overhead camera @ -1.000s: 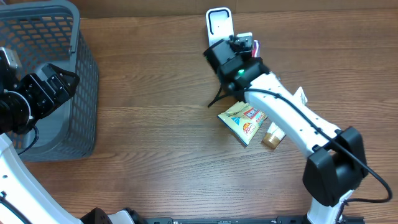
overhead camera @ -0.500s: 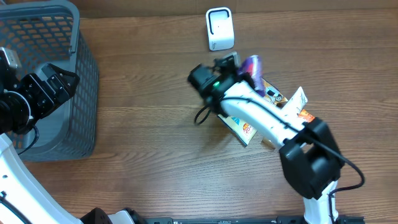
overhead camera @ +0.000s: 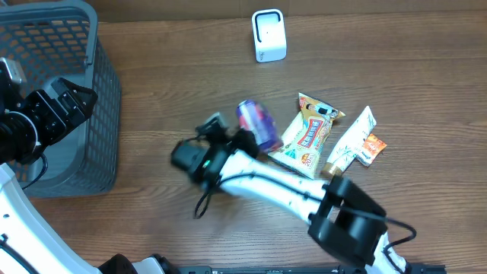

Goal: Scan the item barcode

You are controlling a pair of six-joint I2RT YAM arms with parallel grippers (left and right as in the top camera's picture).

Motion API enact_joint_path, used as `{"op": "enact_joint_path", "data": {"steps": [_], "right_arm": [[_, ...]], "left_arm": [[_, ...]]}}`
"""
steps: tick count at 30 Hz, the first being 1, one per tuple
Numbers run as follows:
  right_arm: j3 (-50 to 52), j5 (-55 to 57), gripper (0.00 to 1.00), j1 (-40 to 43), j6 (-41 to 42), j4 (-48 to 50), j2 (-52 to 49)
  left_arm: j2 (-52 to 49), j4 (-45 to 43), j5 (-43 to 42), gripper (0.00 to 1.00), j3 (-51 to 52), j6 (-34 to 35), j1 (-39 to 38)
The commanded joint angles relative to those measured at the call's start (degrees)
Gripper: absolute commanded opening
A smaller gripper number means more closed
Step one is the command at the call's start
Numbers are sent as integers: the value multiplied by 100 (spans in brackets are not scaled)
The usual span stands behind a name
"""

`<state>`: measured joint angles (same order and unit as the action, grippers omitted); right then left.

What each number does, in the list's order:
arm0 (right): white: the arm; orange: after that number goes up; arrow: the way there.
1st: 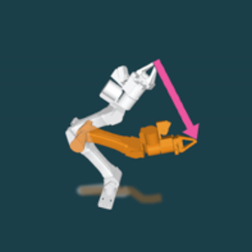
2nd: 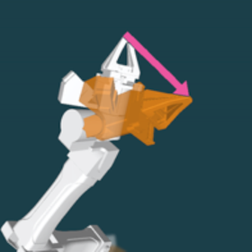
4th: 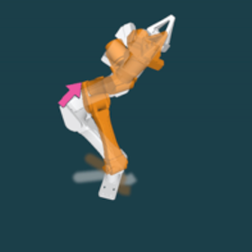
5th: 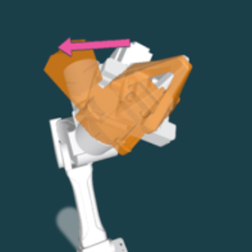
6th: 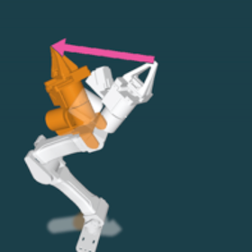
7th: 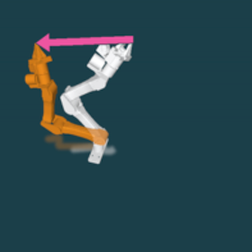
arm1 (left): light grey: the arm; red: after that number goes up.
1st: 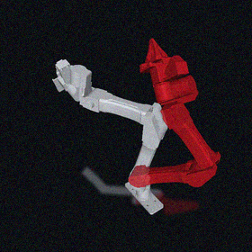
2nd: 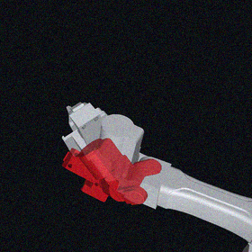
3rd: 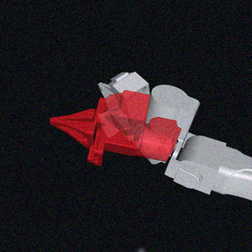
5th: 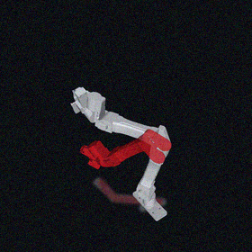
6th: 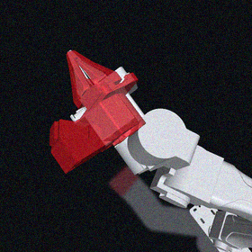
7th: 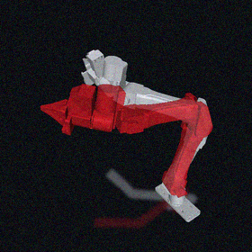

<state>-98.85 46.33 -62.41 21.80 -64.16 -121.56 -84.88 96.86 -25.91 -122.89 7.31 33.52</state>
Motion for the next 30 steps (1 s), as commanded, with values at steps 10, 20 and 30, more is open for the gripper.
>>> {"op": "enact_joint_path", "data": {"steps": [10,20,30], "right_arm": [[-3453,-3171,100,1158,46,-1606,-17],[-2857,-7361,100,3545,-2068,-1967,-197],[-236,-9121,49,3812,-1961,201,-219]], "left_arm": [[-13,-7,-52,100,37,42,22],[-13,-7,-52,100,39,42,22],[-13,-7,-52,100,37,42,22]]}}
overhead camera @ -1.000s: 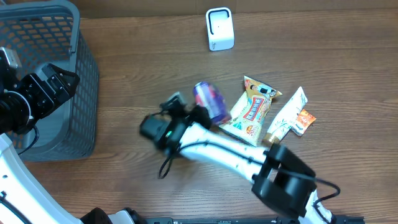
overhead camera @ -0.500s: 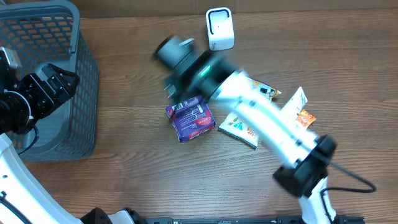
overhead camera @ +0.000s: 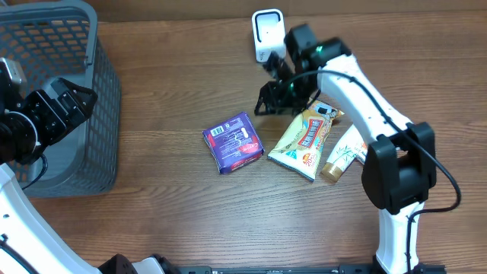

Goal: Scan the item barcode

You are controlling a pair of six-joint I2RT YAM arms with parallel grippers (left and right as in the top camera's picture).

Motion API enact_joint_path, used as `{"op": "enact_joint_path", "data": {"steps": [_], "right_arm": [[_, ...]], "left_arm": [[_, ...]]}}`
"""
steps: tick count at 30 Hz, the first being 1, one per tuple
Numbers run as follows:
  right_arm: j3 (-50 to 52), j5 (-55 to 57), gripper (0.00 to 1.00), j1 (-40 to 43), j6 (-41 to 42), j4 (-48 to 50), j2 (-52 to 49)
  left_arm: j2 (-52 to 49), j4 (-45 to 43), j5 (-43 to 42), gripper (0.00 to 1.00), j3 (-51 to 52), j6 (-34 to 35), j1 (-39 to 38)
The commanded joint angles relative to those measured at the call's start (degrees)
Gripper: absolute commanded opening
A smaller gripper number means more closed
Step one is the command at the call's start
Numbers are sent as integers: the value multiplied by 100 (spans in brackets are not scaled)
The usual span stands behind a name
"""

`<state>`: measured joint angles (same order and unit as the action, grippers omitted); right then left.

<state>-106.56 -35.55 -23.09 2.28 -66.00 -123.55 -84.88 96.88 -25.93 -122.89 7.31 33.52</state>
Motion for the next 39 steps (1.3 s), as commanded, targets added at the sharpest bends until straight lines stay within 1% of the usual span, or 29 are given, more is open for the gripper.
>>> {"op": "enact_joint_path", "data": {"steps": [1,5,8,12,14,15,17,19,21,23,26,28,31,32,33,36,38,39], "right_arm": [[710,-929,49,-153,98,603,-20],[1357,-879,50,-267,599,1591,-20],[1687,-540,51,-348,1019,2142,-20],[1917,181,53,-466,1416,2446,-24],[2011,337,47,-527,1635,2577,-24],[2050,470,41,-557,1792,2640,-24],[2074,879,31,-592,2175,2699,-24],[2063,1209,25,-595,2470,2754,-24],[2013,1259,22,-531,2684,2813,-24],[1888,1233,21,-400,2940,2820,-22],[1578,883,21,-155,2990,2745,-22],[1270,844,22,-7,2988,2492,-11],[778,1110,24,144,2922,2000,35],[584,1252,26,190,2916,1794,44],[374,1333,32,229,2830,1574,72],[-144,1331,65,260,2411,1005,85],[-404,1329,76,256,2199,647,85],[-470,1325,77,236,2140,533,85]], "left_arm": [[-13,-9,-50,100,39,42,22],[-13,-9,-50,100,39,42,22],[-13,-9,-50,99,37,42,22],[-13,-9,-50,100,37,42,22],[-13,-9,-50,100,37,42,22],[-13,-9,-50,100,37,42,22],[-13,-9,-50,99,39,42,22],[-13,-9,-48,100,39,42,22],[-13,-9,-50,100,37,42,22],[-13,-9,-50,99,37,42,22],[-13,-9,-50,100,37,42,22],[-13,-9,-50,100,39,42,22],[-13,-9,-50,100,39,42,22],[-13,-9,-50,100,37,42,22],[-13,-9,-50,100,37,42,22],[-13,-9,-50,100,37,42,22],[-13,-9,-50,100,39,42,22],[-13,-9,-50,100,39,42,22]]}}
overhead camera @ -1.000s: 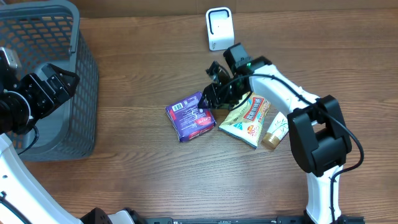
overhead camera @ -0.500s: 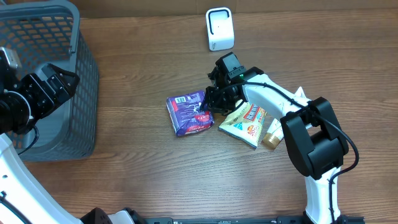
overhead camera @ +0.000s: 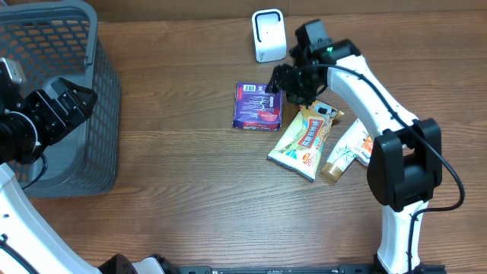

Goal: Scan the item barcode

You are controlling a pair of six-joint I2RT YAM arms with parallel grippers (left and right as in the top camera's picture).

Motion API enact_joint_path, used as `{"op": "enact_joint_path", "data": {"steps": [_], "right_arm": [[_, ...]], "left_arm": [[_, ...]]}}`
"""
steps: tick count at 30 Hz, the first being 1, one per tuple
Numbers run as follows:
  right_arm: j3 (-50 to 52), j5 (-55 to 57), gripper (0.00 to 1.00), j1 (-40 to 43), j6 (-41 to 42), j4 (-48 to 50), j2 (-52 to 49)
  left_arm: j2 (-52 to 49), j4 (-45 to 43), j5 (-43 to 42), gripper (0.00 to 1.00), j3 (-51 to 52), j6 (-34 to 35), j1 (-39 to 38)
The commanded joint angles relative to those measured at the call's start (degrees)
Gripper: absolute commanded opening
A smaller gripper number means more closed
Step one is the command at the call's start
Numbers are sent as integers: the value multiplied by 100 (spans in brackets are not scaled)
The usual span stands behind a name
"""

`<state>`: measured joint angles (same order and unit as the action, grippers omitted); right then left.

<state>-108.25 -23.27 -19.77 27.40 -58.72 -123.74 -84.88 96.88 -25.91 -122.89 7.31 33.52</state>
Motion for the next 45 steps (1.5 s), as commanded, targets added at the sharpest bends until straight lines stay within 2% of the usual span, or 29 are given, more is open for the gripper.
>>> {"op": "enact_joint_path", "data": {"steps": [1,5,10,12,15,22,26,30,33,36,40,45], "right_arm": [[-339,96,77,-120,-396,-275,105],[-315,101,71,-280,-505,-232,90],[-302,564,37,-597,-439,107,-24],[-258,763,33,-732,-221,243,-94],[-96,999,33,-951,-9,507,-260],[179,2258,43,-1462,-212,730,-730],[-13,2896,45,-1740,-391,286,-619],[-629,3373,49,-1941,-627,-350,-367],[-1224,3416,62,-2041,-940,-686,-181],[-1532,3432,68,-2140,-1172,-741,-151],[-1445,4065,73,-2306,-1294,-634,-219],[-1191,4721,74,-2505,-1434,-568,-623]], "left_arm": [[-13,-9,-52,100,37,42,22],[-13,-9,-52,100,39,42,22],[-13,-9,-52,100,39,42,22],[-13,-9,-52,100,39,42,22],[-13,-9,-52,100,39,42,22],[-13,-9,-50,100,39,42,22],[-13,-9,-52,100,39,42,22],[-13,-9,-50,100,39,42,22],[-13,-9,-52,100,37,42,22],[-13,-9,-52,100,39,42,22],[-13,-9,-52,100,37,42,22],[-13,-9,-52,100,37,42,22]]}}
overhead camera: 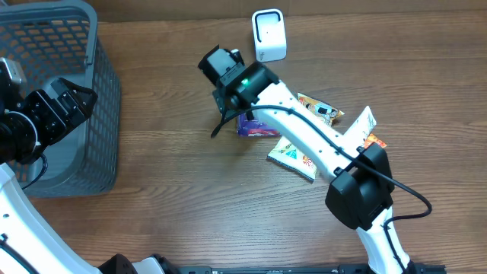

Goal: Scan the item barcode

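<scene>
The white barcode scanner (268,36) stands at the back of the table. A purple packet (257,127) lies flat in front of it, mostly covered by my right arm. My right gripper (228,80) hangs over the packet's upper left corner, and its fingers are hidden under the wrist. My left gripper (68,105) sits at the far left beside the basket, apart from the items.
A grey mesh basket (68,46) fills the back left corner. A yellow snack bag (293,154) and a white tube (364,125) lie right of the purple packet, partly under the right arm. A black cable (221,125) dangles from the wrist.
My right gripper has moved from the packet's right edge to its upper left, the arm now lying across it. The purple packet sits slightly nearer the front. The left arm has not moved.
First my right arm reached left, the purple packet by its wrist. Then the packet lay flat mid-table, barcode up, my gripper near the scanner. Later the packet was closer to the scanner, the gripper at its right edge. Now the arm covers it.
</scene>
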You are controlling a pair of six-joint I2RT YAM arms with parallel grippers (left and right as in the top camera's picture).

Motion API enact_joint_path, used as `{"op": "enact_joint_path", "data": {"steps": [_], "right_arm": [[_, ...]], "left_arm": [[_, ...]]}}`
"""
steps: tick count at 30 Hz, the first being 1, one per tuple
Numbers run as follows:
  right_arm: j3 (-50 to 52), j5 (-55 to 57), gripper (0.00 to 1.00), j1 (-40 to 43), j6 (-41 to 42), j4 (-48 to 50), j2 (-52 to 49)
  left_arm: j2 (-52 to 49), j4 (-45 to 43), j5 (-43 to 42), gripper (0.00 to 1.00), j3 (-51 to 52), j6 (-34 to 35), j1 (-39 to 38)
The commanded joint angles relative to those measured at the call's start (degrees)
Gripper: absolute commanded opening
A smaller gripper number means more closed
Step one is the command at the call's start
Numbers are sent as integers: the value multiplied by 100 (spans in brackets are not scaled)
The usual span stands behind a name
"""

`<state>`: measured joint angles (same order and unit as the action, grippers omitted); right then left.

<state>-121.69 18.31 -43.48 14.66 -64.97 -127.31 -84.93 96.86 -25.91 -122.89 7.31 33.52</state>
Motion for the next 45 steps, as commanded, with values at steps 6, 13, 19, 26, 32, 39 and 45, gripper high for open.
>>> {"op": "enact_joint_path", "data": {"steps": [6,13,19,26,32,39,45], "right_arm": [[164,815,74,-496,-114,188,-647],[170,1626,73,-682,234,264,-951],[175,1725,72,-621,339,247,-1200],[175,1797,66,-577,474,201,-1432],[175,1803,42,-459,664,107,-1491],[173,1655,4,-402,835,-11,-1491],[-352,1038,4,-330,960,-442,-1314]], "left_arm": [[-9,-7,-52,100,39,42,22],[-9,-7,-52,100,37,42,22],[-9,-7,-52,100,39,42,22],[-9,-7,-52,100,39,42,22],[-9,-7,-52,100,37,42,22],[-9,-7,-52,100,37,42,22],[-9,-7,-52,100,37,42,22]]}}
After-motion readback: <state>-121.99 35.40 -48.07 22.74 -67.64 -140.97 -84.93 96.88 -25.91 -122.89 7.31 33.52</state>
